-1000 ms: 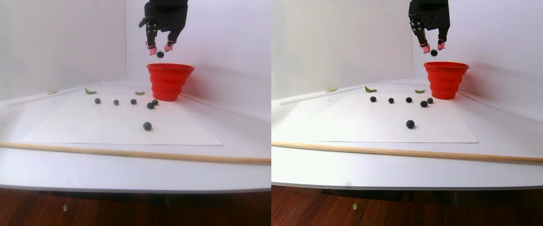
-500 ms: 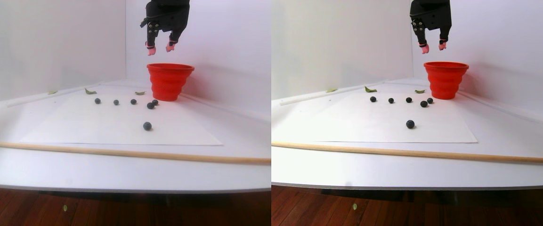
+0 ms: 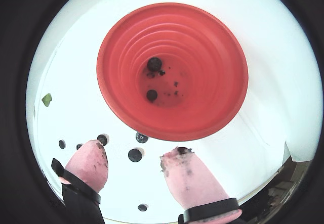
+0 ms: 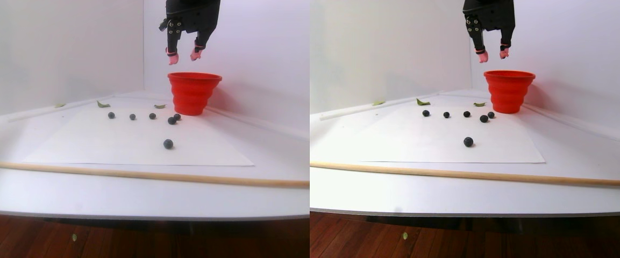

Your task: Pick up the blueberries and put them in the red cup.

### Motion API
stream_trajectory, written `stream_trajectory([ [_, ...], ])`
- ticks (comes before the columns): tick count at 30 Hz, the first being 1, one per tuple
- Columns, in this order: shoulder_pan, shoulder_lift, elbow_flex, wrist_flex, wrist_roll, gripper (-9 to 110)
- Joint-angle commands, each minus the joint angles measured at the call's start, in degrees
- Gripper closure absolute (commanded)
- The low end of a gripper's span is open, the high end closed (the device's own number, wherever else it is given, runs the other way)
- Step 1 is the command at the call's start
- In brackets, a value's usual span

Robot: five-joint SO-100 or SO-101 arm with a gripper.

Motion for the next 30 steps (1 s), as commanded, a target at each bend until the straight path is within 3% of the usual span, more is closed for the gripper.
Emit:
stream_trajectory([
  [1,1.85,7.56,0.62,-0.26,0.97,81],
  [30,0.79,4.39,12.83,-10.28,3.08,81],
])
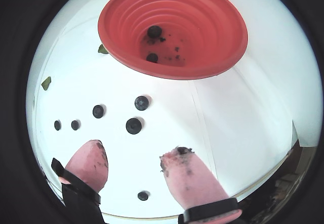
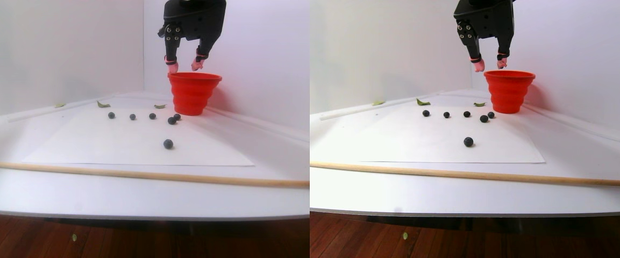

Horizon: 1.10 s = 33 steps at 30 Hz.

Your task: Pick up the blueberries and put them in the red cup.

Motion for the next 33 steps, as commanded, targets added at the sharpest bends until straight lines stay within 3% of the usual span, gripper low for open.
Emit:
stream_trajectory([
  [1,0.44,-0.26,-1.76,-2.02,0.79,81],
  [33,-3.43,-22.76,-10.11,-12.92,1.23,81],
])
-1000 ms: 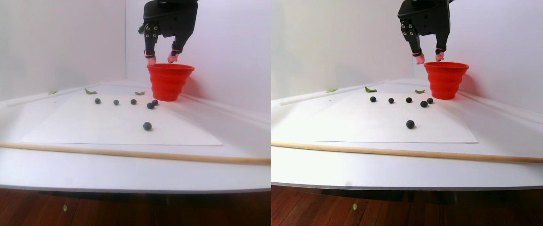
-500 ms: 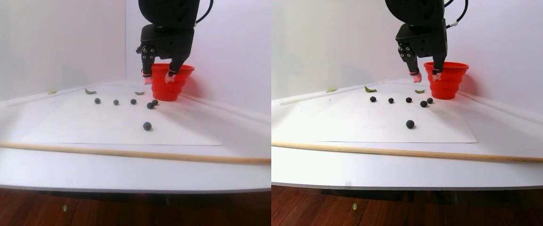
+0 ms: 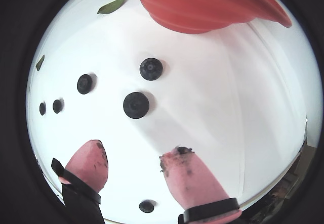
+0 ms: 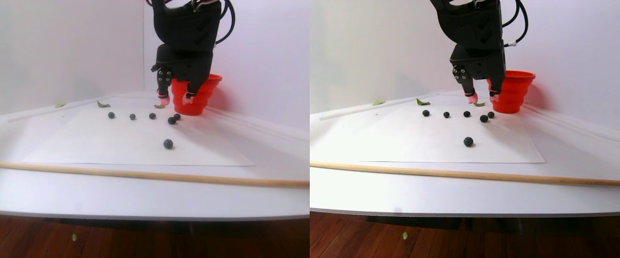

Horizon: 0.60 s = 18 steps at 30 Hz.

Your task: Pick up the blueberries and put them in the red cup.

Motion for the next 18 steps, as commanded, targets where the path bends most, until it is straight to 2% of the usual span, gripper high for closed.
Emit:
stream_trajectory([
  [1,-0.09,-0.62,-4.66,-2.02,0.88,81],
  [18,-0.88,-11.25,-12.13,-5.01,4.48,80],
])
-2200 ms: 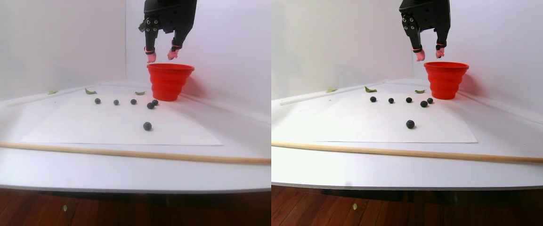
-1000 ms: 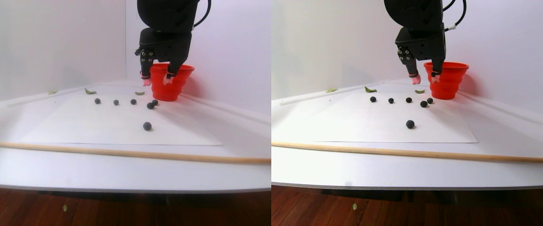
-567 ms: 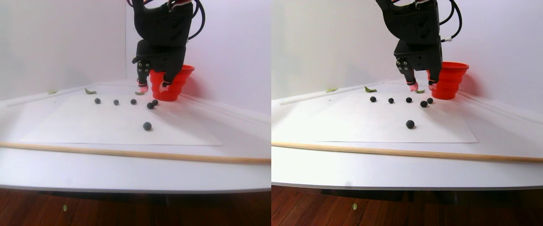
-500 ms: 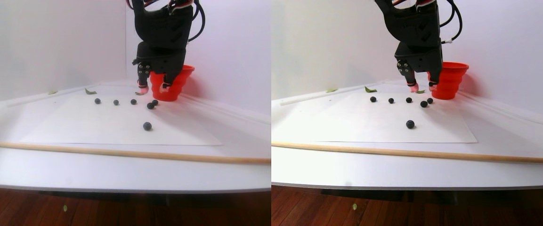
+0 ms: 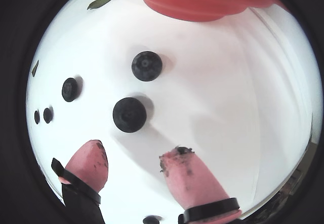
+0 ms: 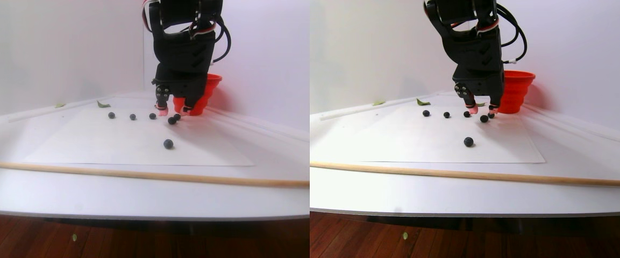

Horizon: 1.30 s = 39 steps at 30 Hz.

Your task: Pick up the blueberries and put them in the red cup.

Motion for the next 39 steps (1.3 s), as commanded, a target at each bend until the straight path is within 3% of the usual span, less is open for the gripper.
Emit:
stream_trajectory([
  [1,-0.09,-0.18,-4.04,-2.64,0.88,80],
  [39,-0.70,-11.07,-13.89,-8.35,2.90,80],
])
